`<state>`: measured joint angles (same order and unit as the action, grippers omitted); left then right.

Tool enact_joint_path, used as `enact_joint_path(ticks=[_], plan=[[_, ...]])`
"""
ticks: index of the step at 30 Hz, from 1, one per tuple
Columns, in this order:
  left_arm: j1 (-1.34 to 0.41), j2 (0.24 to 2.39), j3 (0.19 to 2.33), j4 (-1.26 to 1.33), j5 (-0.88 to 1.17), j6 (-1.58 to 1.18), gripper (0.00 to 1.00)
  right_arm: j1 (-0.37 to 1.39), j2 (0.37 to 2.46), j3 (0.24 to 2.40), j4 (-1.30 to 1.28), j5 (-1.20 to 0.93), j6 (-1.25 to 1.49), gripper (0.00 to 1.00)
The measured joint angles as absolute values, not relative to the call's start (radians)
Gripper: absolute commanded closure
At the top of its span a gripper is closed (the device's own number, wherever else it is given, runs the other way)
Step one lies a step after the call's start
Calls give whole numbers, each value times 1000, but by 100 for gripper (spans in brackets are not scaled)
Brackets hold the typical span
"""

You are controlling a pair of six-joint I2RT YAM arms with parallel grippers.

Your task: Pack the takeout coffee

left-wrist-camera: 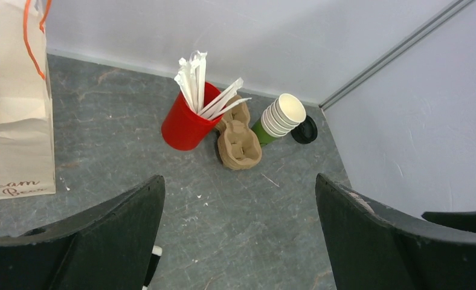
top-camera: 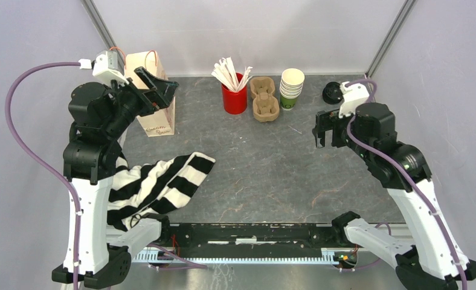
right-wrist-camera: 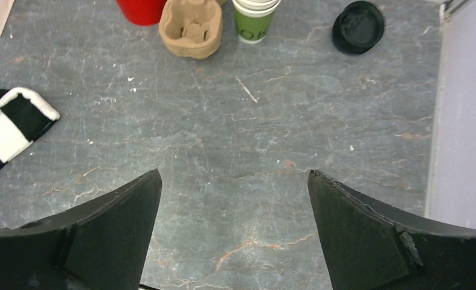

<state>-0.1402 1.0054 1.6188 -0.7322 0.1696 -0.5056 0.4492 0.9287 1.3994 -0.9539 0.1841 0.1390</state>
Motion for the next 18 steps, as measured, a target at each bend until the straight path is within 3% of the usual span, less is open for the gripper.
enact_joint_path(ticks=[11,18], plan=[[-138,992,1441,-789,244,-533,0,440,1150,1361,-868,140,168,2],[-136,1049,1393,-819,300,-538,0,318,1473,1554,-826,130,292,2]])
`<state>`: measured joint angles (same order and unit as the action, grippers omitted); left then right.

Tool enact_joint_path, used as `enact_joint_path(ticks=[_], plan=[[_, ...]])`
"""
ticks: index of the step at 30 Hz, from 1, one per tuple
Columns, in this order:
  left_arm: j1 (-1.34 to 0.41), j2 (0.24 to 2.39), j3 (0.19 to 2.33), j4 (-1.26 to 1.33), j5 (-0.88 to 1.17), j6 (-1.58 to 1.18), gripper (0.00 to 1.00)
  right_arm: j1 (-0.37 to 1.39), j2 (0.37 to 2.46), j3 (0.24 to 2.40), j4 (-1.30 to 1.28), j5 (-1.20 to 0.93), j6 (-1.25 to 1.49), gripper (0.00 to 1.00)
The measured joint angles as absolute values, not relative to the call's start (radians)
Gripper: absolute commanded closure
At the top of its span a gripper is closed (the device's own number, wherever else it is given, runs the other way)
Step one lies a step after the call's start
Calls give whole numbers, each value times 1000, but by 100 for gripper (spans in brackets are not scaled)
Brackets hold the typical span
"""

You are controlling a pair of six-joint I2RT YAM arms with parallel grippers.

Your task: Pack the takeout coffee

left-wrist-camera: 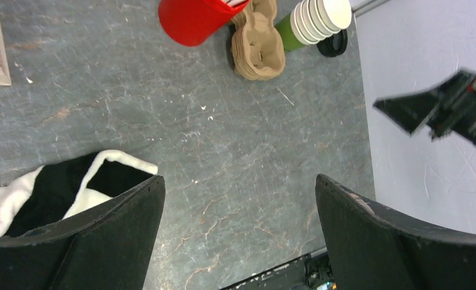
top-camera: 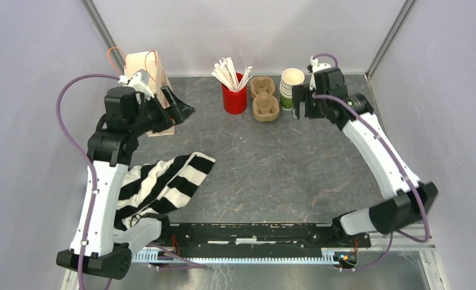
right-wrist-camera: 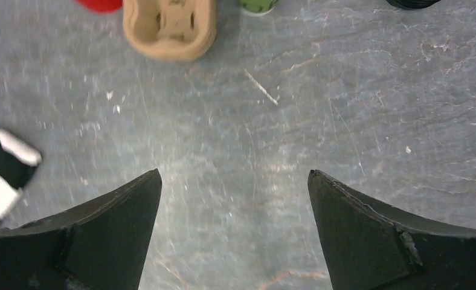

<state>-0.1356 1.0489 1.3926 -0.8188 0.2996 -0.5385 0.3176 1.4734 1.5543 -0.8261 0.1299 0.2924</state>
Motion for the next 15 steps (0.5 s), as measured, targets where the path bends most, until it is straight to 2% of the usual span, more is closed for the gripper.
enact_joint_path(ticks=[8,15], plan=[[-135,1116,1376,-813,343,-537,0,175,1703,1756,-759,94,458,20],[-135,1133,1335,-792,343,-508,0,170,1853,1835,-636,70,540,31]])
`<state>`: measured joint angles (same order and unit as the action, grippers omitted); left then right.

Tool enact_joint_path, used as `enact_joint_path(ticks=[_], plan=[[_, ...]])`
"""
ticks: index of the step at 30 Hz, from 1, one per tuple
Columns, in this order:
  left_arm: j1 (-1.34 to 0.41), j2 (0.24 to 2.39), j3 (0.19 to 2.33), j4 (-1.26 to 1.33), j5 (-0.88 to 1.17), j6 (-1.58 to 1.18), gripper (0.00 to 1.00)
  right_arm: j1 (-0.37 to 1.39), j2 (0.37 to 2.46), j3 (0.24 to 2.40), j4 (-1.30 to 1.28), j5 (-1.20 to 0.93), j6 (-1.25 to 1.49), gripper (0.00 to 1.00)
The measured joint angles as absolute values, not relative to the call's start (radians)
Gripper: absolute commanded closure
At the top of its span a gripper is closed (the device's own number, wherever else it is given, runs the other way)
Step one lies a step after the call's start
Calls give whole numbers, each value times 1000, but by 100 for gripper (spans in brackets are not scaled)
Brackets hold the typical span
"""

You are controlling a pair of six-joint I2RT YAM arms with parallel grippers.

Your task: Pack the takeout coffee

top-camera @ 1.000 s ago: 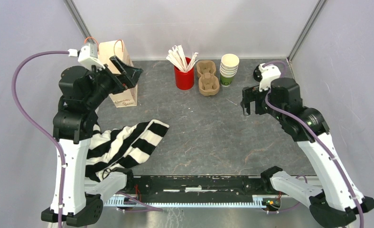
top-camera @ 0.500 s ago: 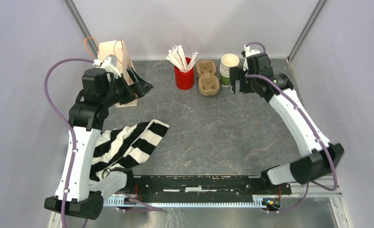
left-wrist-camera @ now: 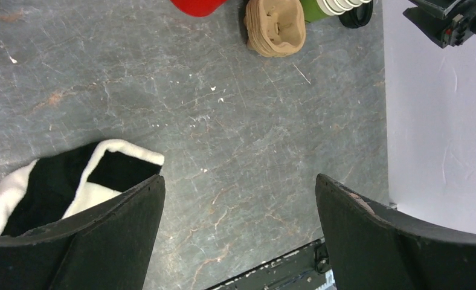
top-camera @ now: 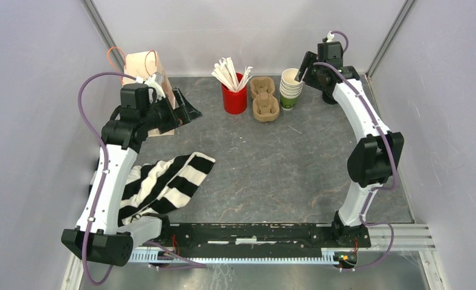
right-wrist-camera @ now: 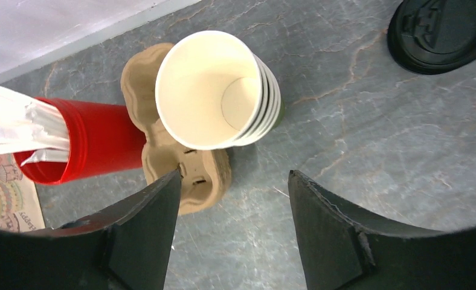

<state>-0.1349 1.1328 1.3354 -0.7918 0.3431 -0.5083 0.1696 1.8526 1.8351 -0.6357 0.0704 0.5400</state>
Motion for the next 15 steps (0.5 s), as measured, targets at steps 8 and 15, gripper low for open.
enact_joint_path(ticks=[8,15], plan=[[-135,1180,1334,-779,343,-472,0,171,1970,1860,-554,74,611,42],[-138,1193,1336,-785,339,-412,0,171,2024,1898,-518,96,629,54]])
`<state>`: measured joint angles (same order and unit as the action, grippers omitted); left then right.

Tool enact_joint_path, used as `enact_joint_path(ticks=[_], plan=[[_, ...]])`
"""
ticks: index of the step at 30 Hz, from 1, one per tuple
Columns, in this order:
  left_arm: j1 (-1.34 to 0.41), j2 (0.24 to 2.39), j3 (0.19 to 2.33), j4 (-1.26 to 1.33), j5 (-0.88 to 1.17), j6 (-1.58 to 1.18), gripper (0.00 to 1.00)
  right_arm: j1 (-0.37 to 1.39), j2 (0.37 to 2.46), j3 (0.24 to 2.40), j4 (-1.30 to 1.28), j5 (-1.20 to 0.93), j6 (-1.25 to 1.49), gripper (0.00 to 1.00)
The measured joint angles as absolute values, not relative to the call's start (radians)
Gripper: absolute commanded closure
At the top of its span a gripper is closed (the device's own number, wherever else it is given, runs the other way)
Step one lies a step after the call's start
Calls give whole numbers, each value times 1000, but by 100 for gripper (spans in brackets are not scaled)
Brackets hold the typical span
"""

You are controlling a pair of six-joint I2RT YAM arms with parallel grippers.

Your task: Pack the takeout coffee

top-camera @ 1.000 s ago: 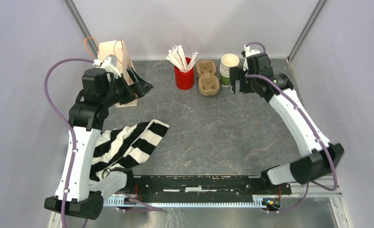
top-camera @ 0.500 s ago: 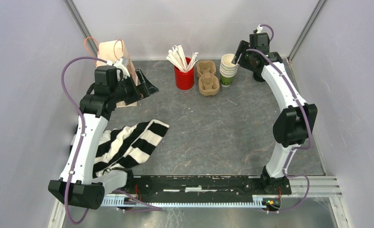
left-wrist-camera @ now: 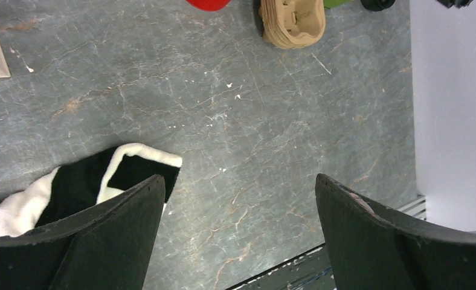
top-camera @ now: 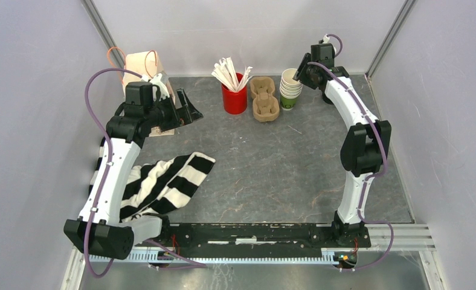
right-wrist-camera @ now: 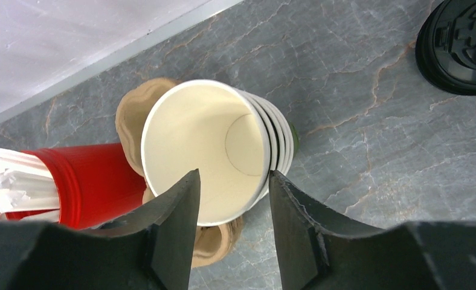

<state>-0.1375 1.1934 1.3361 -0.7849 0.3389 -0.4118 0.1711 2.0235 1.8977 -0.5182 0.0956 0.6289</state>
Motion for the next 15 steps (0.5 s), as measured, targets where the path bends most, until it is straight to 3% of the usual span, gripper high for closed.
enact_joint_path(ticks=[15], plan=[[-176,1217,1370,-826,287,-346,0,171,2062,1945,-504,131,651,74]])
